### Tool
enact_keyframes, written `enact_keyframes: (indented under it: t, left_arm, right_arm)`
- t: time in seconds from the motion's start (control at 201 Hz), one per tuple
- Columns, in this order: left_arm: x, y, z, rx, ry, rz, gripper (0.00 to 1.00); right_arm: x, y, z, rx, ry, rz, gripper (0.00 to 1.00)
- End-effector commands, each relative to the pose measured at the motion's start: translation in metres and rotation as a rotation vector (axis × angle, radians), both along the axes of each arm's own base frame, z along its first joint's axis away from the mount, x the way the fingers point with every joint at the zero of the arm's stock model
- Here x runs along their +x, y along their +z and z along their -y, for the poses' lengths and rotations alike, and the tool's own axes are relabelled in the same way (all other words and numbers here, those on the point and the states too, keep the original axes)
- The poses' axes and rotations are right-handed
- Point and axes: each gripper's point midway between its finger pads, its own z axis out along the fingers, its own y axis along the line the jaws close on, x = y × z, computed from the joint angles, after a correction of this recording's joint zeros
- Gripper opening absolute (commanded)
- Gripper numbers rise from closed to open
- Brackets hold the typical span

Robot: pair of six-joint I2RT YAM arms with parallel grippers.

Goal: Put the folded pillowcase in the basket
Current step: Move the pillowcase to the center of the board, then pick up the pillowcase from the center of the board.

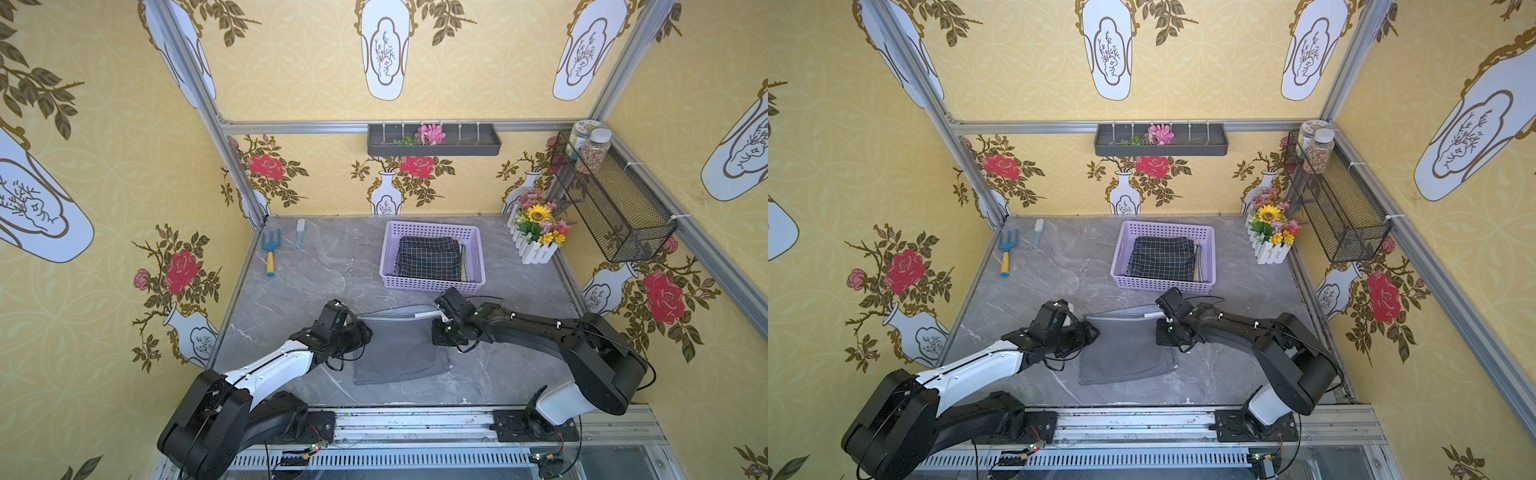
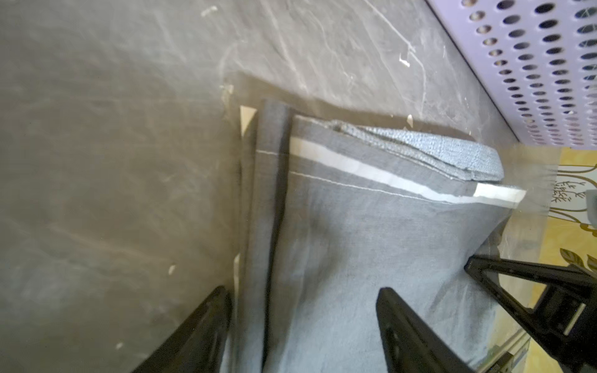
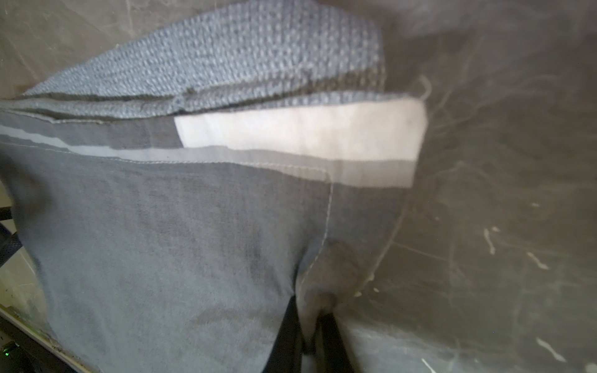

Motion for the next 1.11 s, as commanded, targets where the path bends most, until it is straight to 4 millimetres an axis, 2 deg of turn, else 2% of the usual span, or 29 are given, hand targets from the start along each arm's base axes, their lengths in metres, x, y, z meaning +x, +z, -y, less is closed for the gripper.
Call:
enact_keyframes:
  t: [0.0, 0.219, 0.454, 0.513, 0.583, 0.972, 1.102]
  left_arm:
    - [-0.010, -0.010, -0.001, 0.034, -0.012, -0.043, 0.74]
    - [-0.021, -0.018, 0.000, 0.067, -0.011, -0.087, 0.67]
    - [-0.026, -0.024, 0.001, 0.077, -0.017, -0.105, 0.54]
    - [-0.027, -0.025, 0.001, 0.079, -0.016, -0.107, 0.48]
    - [-0.026, -0.024, 0.001, 0.078, -0.014, -0.104, 0.35]
    - [-0.024, -0.021, -0.001, 0.076, 0.000, -0.086, 0.01]
    - [-0.021, -0.017, -0.001, 0.071, 0.011, -0.069, 0.00]
  right_arm:
    - [0.000, -0.002, 0.006, -0.019, -0.015, 0.001, 0.00]
    - [0.002, -0.003, 0.007, -0.016, -0.024, -0.001, 0.00]
    - [0.001, -0.007, 0.007, -0.017, -0.024, -0.017, 0.00]
    - [0.000, -0.009, 0.008, -0.020, -0.026, -0.020, 0.00]
    - [0.000, -0.009, 0.008, -0.020, -0.029, -0.018, 0.00]
    - [-0.002, -0.011, 0.010, -0.024, -0.031, -0.021, 0.00]
    - [-0.001, -0.010, 0.011, -0.025, -0.033, -0.020, 0.00]
